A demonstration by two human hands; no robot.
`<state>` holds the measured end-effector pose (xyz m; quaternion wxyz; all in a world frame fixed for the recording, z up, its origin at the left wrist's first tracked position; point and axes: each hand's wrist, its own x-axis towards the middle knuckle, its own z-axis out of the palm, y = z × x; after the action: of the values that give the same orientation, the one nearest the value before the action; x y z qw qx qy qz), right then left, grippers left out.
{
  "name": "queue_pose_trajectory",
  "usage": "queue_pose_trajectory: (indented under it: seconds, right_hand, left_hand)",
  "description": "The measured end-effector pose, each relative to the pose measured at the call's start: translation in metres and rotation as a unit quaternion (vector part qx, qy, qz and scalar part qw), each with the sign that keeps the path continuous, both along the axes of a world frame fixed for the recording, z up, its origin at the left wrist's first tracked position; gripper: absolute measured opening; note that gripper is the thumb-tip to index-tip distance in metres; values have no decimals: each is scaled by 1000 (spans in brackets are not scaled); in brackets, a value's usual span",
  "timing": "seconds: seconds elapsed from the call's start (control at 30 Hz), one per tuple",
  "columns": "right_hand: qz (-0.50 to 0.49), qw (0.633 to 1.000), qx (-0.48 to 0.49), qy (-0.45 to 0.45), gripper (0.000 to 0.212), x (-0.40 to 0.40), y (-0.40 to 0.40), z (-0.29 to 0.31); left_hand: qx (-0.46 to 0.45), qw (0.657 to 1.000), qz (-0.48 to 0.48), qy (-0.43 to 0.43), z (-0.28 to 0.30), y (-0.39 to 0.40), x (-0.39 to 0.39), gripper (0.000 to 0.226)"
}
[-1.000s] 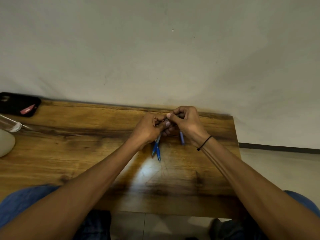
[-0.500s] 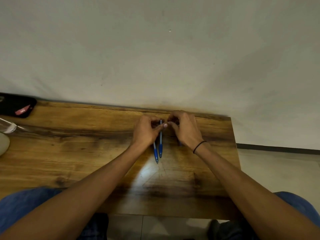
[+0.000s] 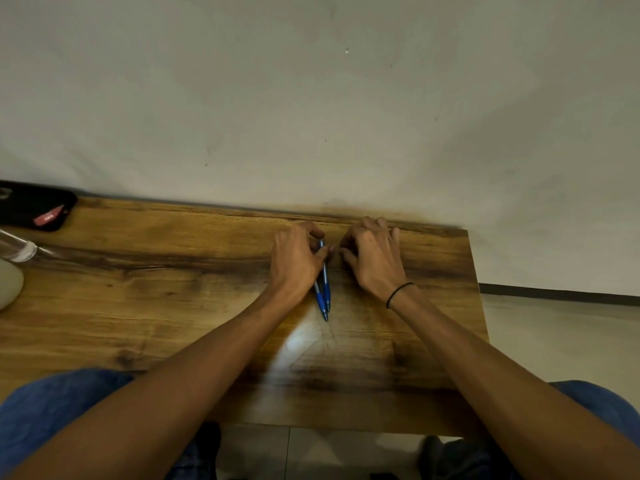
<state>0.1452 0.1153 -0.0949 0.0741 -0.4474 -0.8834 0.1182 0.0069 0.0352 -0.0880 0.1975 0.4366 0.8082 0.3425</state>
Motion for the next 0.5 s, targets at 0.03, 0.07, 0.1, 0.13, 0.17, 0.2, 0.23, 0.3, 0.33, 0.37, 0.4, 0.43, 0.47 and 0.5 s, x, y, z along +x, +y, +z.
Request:
queue_pose_trajectory:
  seconds: [0.03,0.07,0.1,0.13,0.17,0.2,0.23,0.3,0.33,0.37,0.4,0.43,0.47,0.5]
  right_hand:
    - [-1,1000,-1,-1,13,0,0,0]
    - [-2,1000,-3,-3,13,0,-1,1]
    - [-3,1000,-6,-4,12,-1,-2,1]
    - [-3,1000,-9,-6,12,-1,-2,2]
    - [-4,1000,-13,-7,13,0,-2,3]
    - [-4,1000,-18,-5,15,0,-2,4]
    - [-5,1000,-24,1,20,0,-2,6]
    - [-20,999,-38,28,30,1,0,13]
    - [-36,997,-45,48,34,3,1,17]
    - [-55,995,-54,67,35,5,2,21]
    - [-76,992,-65,79,34,8,3,24]
    - [-98,989,-76,81,32,11,3,26]
    - [-120,986,-84,73,30,13,1,27]
    - [-137,985,-89,58,29,15,-1,26]
  left_hand:
    - [-2,1000,-6,5,-1,0,1,30]
    - [-4,1000,-10,8,-1,0,2,31]
    - [-6,1000,-12,11,-1,0,2,31]
    - [-6,1000,-14,17,-1,0,2,31]
    - [-5,1000,-15,24,-2,0,2,31]
    - [-3,999,-17,32,-2,0,3,31]
    - [-1,999,-18,38,-3,0,3,32]
    - [4,999,-20,46,-2,-1,4,34]
    - [6,999,-21,44,-2,-2,4,36]
    - [9,999,-21,41,-2,-2,4,38]
    - [11,999,-21,37,-2,-2,3,38]
    - [14,999,-19,36,-1,-2,3,36]
    - [16,999,-16,38,0,-2,2,33]
    - [19,999,-13,42,0,-2,1,30]
